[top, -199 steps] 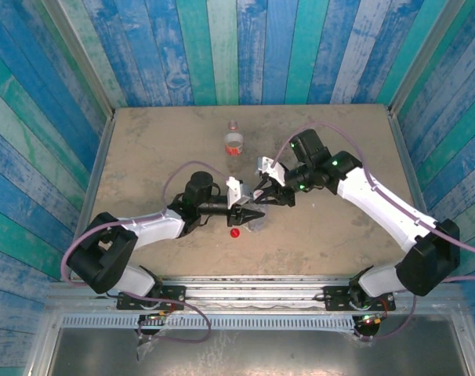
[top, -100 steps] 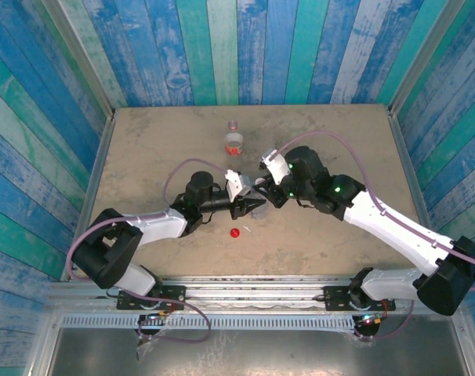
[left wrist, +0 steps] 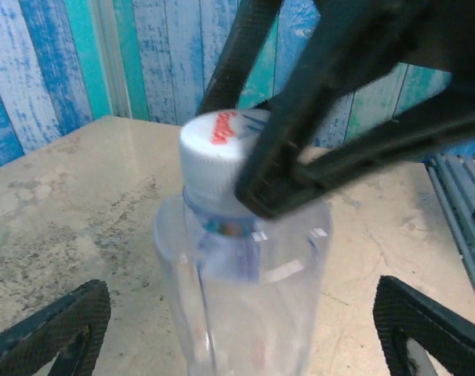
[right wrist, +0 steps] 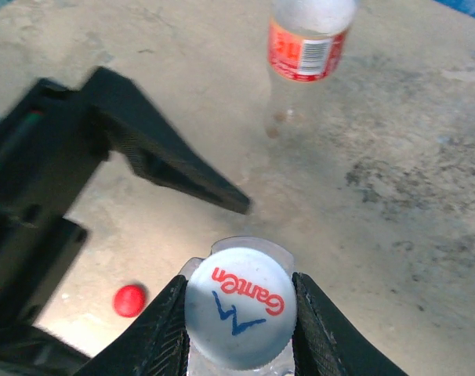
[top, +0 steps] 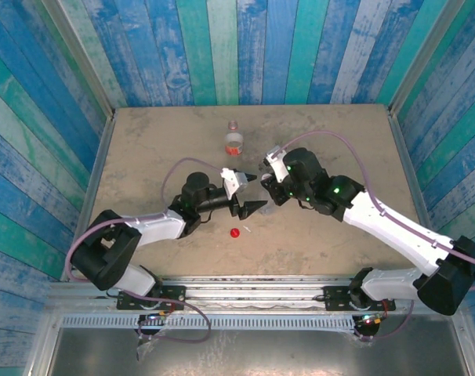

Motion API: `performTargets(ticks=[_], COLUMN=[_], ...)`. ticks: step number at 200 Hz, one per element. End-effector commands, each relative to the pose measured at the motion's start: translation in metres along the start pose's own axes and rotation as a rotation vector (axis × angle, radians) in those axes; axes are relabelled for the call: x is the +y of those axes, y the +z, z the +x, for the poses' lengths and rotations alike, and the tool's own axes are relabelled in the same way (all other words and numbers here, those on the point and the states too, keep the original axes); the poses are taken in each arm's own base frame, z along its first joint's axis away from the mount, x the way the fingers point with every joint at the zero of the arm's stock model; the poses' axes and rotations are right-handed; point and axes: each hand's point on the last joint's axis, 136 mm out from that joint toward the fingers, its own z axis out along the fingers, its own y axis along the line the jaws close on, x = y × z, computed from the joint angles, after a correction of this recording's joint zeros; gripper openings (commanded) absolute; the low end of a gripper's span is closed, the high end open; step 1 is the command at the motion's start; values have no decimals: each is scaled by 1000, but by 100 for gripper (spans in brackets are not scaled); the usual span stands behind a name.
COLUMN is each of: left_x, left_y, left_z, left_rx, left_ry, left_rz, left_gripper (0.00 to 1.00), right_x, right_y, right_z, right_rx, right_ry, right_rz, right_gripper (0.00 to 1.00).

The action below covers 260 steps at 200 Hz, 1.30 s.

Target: Screw on the bottle caps

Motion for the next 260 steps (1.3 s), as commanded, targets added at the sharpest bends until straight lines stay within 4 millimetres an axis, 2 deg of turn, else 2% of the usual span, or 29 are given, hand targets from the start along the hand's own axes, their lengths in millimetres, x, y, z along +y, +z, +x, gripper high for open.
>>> performTargets(ticks=[1,15,25,29,49,54,60,78,119,153,190,221,260], left_x=[4,5,6,7,10,12,11,13,19,20,21,22,24], left_y=[-17,-25,-30,-33,-42,-43,-47,-53,-59,-62,-64,-62,-61], left_z=[-18,-13,-8,-7,-2,2,-6,-4,-2,0,0,-2,-2], left_rx=[-61,-54,-50,-51,-55,-44,-64,-59,-48,-38,-27,-29,-25], left_ry=[40,30,18,13,-11,-18,-6,-10,-11,-8,10,15,24], left_rz=[-84,-125,-150,-165,-217,-228,-237,-269,-320,-334,-348,-348,-351], left_gripper=[100,94,94,94,94,94,94,94,94,94,94,94,94], right_x=[-31,-51,-63,-79,-110,-116,-124,-146,-187,-206,-208,-208,-209], right_y=[3,12,21,24,47,53,60,82,133,155,167,169,153], right_z=[-14,-23,-31,-35,-50,-56,-63,-78,-95,-101,-91,-83,-95], right_rx=[-33,-59,-80,-87,-101,-106,-108,-107,-95,-98,-79,-62,-91], right_ry=[-13,8,12,28,31,35,39,31,36,46,66,69,53], right_rz=[80,103,112,140,182,186,191,214,236,231,204,200,219], right_gripper=[23,23,23,23,24,24,24,24,24,24,25,32,49])
